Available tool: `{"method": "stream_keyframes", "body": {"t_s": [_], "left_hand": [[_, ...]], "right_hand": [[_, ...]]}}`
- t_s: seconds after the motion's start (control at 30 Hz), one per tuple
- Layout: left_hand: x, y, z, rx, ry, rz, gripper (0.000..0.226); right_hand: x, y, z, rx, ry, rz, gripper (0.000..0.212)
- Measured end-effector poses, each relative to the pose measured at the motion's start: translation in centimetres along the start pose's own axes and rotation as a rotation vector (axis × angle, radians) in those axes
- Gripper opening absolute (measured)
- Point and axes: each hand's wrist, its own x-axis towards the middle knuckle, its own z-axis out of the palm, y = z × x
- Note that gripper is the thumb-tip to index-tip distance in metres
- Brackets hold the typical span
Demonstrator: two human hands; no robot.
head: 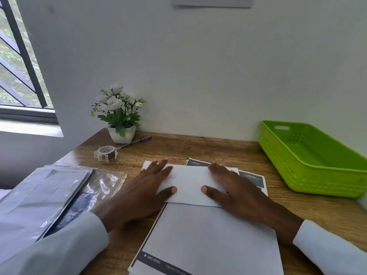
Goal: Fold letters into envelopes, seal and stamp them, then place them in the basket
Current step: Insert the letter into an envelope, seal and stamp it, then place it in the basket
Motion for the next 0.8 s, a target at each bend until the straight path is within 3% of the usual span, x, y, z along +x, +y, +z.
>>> {"method": "stream_keyframes", "body": {"t_s": [0.1, 0.2, 0.33, 0.43, 0.57, 0.7, 0.8], "left_hand": [[0.2, -0.1, 0.2, 0.016, -0.112, 0.013, 0.063], [0.2, -0.2, -0.4, -0.035, -0.154, -0.005, 0.069], [0.2, -0.3, -2.9, -0.144, -0.159, -0.015, 0.071], [0.2, -1.7, -5.6, -0.263, -0.081, 0.048, 0.058], [0.8, -6.8, -8.4, -0.337, 0.237, 0.093, 0.011], [2.1, -13.8, -8.7, -0.464, 0.602, -0.174, 0.024], [2.5, -16.4, -6.7, -0.399, 0.701, -0.299, 0.028]], "right_hand": [[0.4, 0.6, 0.7, -0.013, -0.061, -0.019, 0.071], [0.9, 0.2, 0.0, -0.001, -0.073, 0.003, 0.098], [2.9, -3.1, -2.4, -0.052, 0.032, -0.07, 0.069], [5.8, -6.1, -3.6, -0.015, 0.115, -0.123, 0.066], [10.8, -9.8, -2.7, 0.171, 0.195, -0.257, 0.046], [14.9, -13.9, -0.1, 0.352, 0.235, -0.311, 0.025], [16.6, -16.1, 2.2, 0.454, 0.231, -0.366, 0.015]]}}
